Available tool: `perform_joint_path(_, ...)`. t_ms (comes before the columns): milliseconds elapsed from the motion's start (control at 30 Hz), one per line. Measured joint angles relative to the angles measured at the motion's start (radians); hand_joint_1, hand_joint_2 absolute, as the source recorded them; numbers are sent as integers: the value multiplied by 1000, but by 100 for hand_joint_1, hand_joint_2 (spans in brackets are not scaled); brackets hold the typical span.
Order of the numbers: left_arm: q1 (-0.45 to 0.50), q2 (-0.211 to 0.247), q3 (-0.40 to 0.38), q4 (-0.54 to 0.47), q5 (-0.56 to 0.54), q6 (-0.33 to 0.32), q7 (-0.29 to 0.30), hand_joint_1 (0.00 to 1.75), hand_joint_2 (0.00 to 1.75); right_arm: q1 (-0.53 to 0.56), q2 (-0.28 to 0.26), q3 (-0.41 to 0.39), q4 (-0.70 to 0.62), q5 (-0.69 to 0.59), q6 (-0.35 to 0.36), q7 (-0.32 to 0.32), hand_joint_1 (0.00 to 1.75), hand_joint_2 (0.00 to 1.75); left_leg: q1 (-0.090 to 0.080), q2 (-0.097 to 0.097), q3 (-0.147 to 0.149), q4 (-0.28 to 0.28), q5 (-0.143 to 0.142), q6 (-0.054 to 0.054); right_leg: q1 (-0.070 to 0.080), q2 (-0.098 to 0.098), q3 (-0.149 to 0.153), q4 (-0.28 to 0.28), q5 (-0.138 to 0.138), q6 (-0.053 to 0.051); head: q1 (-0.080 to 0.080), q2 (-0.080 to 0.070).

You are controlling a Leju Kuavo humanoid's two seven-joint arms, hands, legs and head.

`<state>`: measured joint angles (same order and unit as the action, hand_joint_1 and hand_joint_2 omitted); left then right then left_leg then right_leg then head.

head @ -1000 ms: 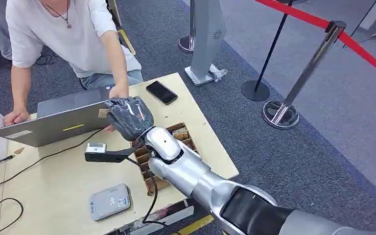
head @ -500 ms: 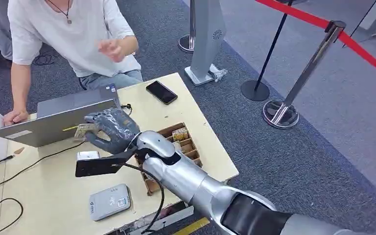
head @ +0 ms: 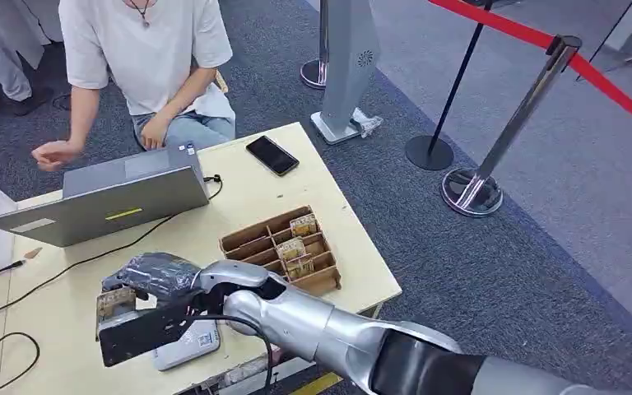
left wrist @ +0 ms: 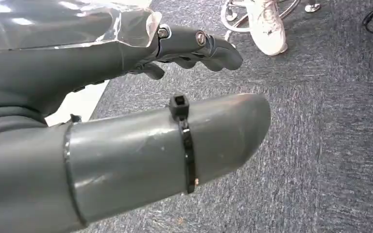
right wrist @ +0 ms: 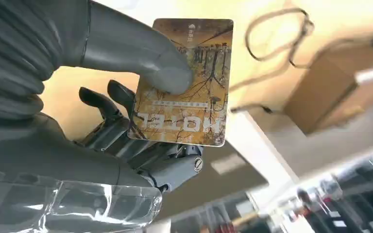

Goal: Pass the card to the sensor for recognition and then transmit it.

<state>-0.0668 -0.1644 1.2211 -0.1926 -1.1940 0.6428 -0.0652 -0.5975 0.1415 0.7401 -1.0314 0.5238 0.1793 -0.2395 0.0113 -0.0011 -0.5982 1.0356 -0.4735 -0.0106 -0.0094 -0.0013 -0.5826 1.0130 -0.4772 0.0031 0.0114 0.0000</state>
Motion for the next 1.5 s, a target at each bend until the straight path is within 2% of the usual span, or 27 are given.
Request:
perform_joint_path(133, 0, 0, 1, 0, 3, 0, 0, 0, 0, -31, 7, 75, 107, 38, -22, 55, 175, 175, 0, 0, 0, 0, 0, 0, 0, 0, 0, 0, 0, 0, 0, 0)
perform_joint_path(433, 2, 0, 2, 0, 6, 0, -3, 0, 0, -60, 27, 174, 276, 51, -39, 86, 175, 175, 0, 0, 0, 0, 0, 0, 0, 0, 0, 0, 0, 0, 0, 0)
perform_joint_path(800, 9, 0, 3, 0, 9, 1, -10, 0, 0, -85, 39, 222, 367, 75, -38, 117, 175, 175, 0, 0, 0, 0, 0, 0, 0, 0, 0, 0, 0, 0, 0, 0)
perform_joint_path(1133, 10, 0, 3, 0, 8, 1, -16, 0, 0, -99, 51, 261, 413, 139, -99, 175, 175, 175, 0, 0, 0, 0, 0, 0, 0, 0, 0, 0, 0, 0, 0, 0)
perform_joint_path(1500, 10, 0, 3, 0, 7, 1, -18, 0, 0, -113, 65, 280, 456, 168, -130, 194, 175, 175, 0, 0, 0, 0, 0, 0, 0, 0, 0, 0, 0, 0, 0, 0)
